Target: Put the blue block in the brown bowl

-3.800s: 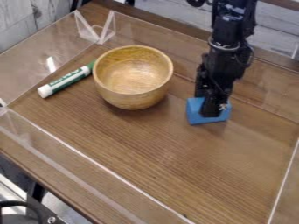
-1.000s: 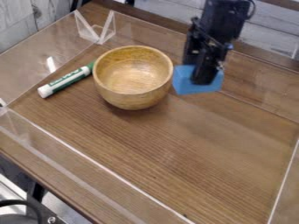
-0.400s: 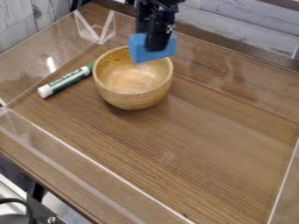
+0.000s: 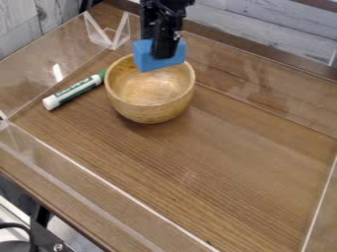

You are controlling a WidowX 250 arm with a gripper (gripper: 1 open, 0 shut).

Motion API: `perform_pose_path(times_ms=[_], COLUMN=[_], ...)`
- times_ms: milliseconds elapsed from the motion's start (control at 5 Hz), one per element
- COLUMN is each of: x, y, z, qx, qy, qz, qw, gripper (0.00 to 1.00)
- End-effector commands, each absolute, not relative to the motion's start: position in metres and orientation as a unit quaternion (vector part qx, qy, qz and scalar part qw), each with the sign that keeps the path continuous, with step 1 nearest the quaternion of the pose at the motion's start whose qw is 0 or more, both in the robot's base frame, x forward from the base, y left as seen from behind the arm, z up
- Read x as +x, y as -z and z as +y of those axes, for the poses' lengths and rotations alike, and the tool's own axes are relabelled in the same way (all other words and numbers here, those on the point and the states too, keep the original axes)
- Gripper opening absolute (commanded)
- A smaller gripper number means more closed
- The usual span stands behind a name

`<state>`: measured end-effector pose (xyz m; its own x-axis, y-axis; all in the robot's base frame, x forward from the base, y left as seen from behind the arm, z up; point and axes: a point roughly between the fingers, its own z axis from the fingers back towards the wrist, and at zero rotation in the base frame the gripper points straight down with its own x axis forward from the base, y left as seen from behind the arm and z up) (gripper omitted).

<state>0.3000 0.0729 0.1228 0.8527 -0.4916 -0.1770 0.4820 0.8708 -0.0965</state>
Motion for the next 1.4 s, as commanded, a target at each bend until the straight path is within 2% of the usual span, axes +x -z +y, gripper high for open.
perform_pose_path(times_ms=[0, 600, 800, 1200], x=[0.3, 0.301, 0.299, 0.297], y=[-0.142, -0.132, -0.128, -0.126], z=[0.083, 0.095, 0.097, 0.101], qx=[-0.001, 0.008, 0.008, 0.009], qy=[0.233, 0.199, 0.196, 0.196], qz=[0.057, 0.044, 0.037, 0.023], qw=[0.971, 0.979, 0.98, 0.98], gripper=[0.0, 0.0, 1.0, 1.0])
